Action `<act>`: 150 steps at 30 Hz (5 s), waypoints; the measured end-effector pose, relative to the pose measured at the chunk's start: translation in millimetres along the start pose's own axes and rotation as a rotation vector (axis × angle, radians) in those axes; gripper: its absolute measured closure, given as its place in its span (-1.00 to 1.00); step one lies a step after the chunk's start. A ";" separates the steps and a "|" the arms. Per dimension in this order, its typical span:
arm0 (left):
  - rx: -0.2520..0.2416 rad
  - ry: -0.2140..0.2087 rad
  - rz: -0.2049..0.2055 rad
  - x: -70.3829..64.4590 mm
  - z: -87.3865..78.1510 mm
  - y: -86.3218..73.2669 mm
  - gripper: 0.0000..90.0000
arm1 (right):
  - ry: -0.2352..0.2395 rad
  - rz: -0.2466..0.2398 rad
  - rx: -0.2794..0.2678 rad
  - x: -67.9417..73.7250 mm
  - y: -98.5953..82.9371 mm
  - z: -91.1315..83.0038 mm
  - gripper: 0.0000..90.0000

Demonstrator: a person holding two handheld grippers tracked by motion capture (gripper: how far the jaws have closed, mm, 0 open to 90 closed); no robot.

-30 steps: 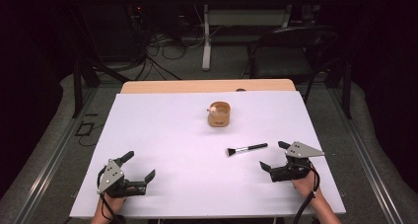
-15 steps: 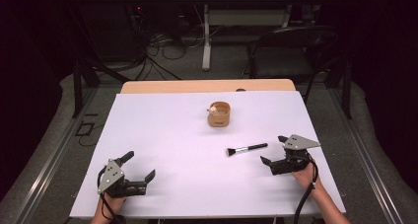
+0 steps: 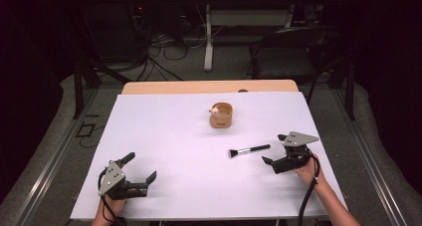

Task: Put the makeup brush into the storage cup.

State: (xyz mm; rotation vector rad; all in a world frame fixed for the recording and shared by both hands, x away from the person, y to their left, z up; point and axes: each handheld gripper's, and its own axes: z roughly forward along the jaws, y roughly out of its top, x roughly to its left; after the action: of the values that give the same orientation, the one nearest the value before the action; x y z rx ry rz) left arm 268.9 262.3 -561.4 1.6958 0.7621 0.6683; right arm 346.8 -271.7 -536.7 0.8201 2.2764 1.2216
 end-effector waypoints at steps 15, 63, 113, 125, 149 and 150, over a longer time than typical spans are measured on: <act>-0.004 0.003 0.001 -0.2 -0.1 0.0 -1.00 | 0.093 -0.057 0.158 -13.2 13.1 10.7 -1.00; 0.005 -0.002 0.009 0.2 0.5 -0.1 -1.00 | 0.250 -0.299 0.463 -39.2 74.5 58.4 -0.99; 0.023 -0.008 0.005 0.0 1.7 -0.1 -1.00 | 0.413 -0.732 0.822 7.5 87.2 110.7 0.43; 0.022 -0.009 0.004 -0.4 1.8 0.0 -1.00 | 0.406 -0.768 0.861 9.9 87.0 113.3 0.71; 0.028 -0.012 0.006 -0.1 1.7 -0.1 -1.00 | 0.318 -0.675 0.774 13.2 96.9 102.3 0.76; 0.027 -0.013 0.005 -0.1 1.7 -0.1 -1.00 | 0.305 -0.665 0.758 13.1 98.4 99.7 0.76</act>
State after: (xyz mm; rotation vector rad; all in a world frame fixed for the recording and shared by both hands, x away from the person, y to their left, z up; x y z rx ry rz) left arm 270.2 261.2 -561.9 1.7258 0.7613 0.6525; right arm 427.3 -160.4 -506.4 0.0257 2.9391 0.1749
